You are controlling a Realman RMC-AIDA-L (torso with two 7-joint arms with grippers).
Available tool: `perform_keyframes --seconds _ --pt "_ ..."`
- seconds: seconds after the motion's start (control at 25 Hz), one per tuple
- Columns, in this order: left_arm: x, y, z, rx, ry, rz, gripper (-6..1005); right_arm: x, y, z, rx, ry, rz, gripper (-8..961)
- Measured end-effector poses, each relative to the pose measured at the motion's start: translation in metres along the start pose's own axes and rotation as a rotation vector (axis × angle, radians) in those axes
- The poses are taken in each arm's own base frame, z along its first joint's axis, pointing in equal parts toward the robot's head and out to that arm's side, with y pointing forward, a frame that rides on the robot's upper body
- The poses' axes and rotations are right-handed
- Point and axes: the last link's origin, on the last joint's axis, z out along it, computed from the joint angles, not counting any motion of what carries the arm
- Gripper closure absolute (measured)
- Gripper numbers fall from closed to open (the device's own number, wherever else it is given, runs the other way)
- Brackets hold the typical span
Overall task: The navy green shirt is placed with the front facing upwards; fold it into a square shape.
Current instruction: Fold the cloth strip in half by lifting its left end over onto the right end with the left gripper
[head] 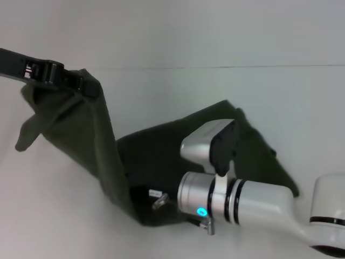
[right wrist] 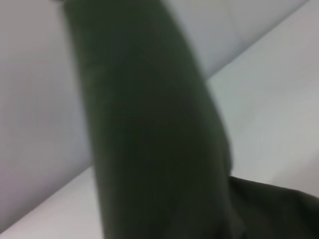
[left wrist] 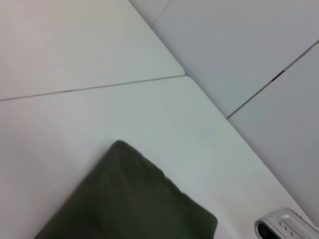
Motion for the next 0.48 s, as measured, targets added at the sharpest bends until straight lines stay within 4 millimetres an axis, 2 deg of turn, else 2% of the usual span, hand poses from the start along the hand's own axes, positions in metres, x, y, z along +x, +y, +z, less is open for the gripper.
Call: perform_keyframes --seconds 0.12,0.24,0.32,0.48 --pt "0.0 0.001 0.004 0.001 -0.015 0.007 961 0.001 0.012 0.006 -0.034 0.019 -0.016 952" --pt "-0.001 0.001 0.008 -0.006 -0.024 0.008 961 0.003 0.015 0.008 -0.03 0.029 -0.015 949" --pt "-0.002 0.0 0.01 -0.012 -0.03 0.007 961 0.005 0.008 0.003 -0.002 0.021 0.004 948" --pt "-0.009 -0.002 0.016 -0.032 -0.044 -0.002 961 0.01 -0.021 -0.019 0.091 -0.043 0.062 944"
